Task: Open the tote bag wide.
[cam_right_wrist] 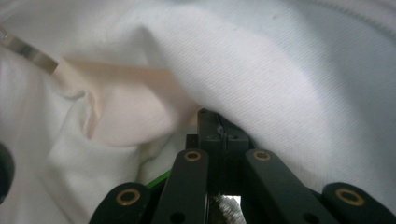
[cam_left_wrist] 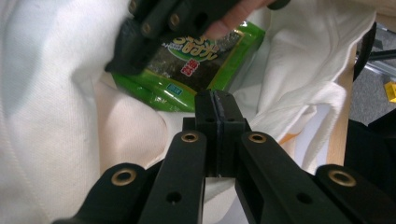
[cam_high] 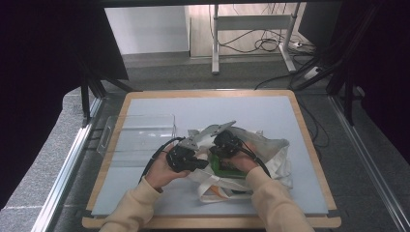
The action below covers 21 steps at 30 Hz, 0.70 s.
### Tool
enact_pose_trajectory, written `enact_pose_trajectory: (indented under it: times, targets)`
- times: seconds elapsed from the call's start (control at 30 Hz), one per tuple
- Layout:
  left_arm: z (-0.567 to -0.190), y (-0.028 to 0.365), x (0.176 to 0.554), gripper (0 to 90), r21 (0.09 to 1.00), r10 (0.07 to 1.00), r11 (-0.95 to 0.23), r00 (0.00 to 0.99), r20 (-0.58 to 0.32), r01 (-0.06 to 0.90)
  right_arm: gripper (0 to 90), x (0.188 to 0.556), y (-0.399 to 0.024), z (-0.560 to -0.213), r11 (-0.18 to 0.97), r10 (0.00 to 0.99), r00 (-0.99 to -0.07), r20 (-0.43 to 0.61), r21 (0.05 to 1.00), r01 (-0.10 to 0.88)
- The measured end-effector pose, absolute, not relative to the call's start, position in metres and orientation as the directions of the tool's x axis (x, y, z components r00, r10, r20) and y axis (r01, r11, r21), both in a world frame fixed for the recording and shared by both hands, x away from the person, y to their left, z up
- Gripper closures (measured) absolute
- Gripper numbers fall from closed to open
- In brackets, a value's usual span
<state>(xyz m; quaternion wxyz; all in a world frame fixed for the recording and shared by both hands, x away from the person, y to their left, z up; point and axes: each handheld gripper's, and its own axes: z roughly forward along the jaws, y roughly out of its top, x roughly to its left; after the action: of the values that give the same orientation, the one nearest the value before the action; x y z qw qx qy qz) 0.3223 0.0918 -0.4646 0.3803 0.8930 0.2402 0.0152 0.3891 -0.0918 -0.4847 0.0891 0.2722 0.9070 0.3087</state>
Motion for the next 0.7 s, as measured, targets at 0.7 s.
enact_pose_trajectory:
  times: [0.7]
  targets:
    - [-0.474, 0.09, 0.321, 90.0, 0.646, 0.438, -0.624, 0.882, -0.175, 0.439, 89.4, 0.417, -0.087, -0.478, 0.644, 0.574, -0.819, 0.003, 0.616, 0.453]
